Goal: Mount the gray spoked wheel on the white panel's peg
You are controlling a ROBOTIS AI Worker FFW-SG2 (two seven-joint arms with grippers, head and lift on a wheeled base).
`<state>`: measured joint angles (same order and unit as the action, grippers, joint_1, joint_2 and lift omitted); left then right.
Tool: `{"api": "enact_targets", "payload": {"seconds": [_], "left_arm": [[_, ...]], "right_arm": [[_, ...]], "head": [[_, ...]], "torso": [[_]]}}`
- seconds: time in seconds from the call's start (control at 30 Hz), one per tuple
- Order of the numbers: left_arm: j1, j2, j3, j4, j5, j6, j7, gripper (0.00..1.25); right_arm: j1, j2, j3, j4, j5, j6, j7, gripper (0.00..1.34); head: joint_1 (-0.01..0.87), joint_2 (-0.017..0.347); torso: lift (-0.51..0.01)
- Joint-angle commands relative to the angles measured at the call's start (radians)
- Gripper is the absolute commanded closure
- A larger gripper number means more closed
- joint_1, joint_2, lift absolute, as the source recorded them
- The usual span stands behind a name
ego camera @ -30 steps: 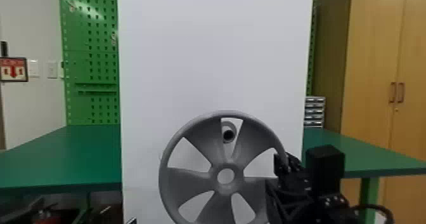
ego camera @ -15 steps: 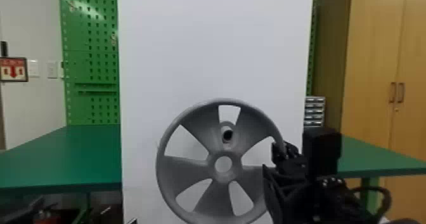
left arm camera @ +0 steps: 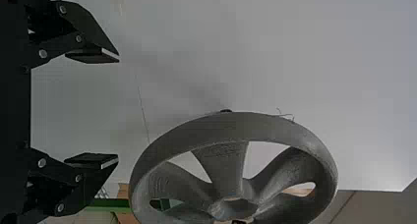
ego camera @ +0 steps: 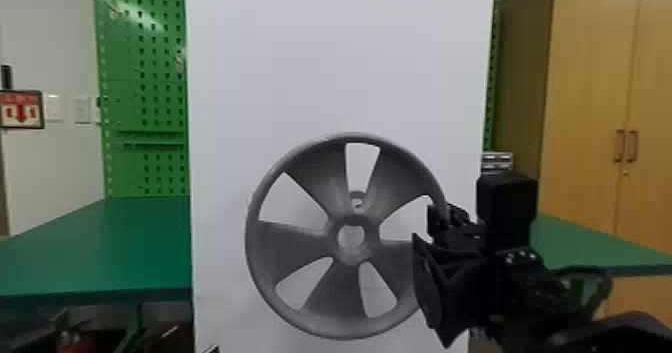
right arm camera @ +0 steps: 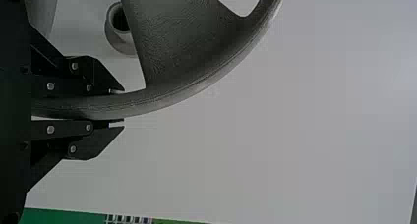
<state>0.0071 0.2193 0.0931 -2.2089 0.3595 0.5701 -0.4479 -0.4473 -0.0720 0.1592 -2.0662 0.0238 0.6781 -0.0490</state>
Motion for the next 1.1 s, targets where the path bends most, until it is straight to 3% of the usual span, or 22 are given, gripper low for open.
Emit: {"api": "enact_targets", "payload": {"seconds": [0.0,0.53,1.07], "left_arm": [[-0.002,0.003,-0.004,0.000,0.001,0.002,0.000,0.52],[-0.004,0.008,-0.007,0.000,-0.001,0.005,0.000,0.52],[-0.009,0.011,-0.012,0.000,-0.002,0.005,0.000,0.52]], "right_arm": [[-0.022,0.000,0.002,0.001,-0.004,0.018,0.000,1.12],[-0.053,-0.017,-0.015,0.014,-0.002,0.023,0.000,1.12],[-0.062,-0.017,-0.020,0.043,-0.019,0.018,0.000,1.12]], "head": [[0.123,-0.008],[0.123,-0.008],[0.123,-0.008]], "torso": [[-0.399],[-0.399],[-0.399]]}}
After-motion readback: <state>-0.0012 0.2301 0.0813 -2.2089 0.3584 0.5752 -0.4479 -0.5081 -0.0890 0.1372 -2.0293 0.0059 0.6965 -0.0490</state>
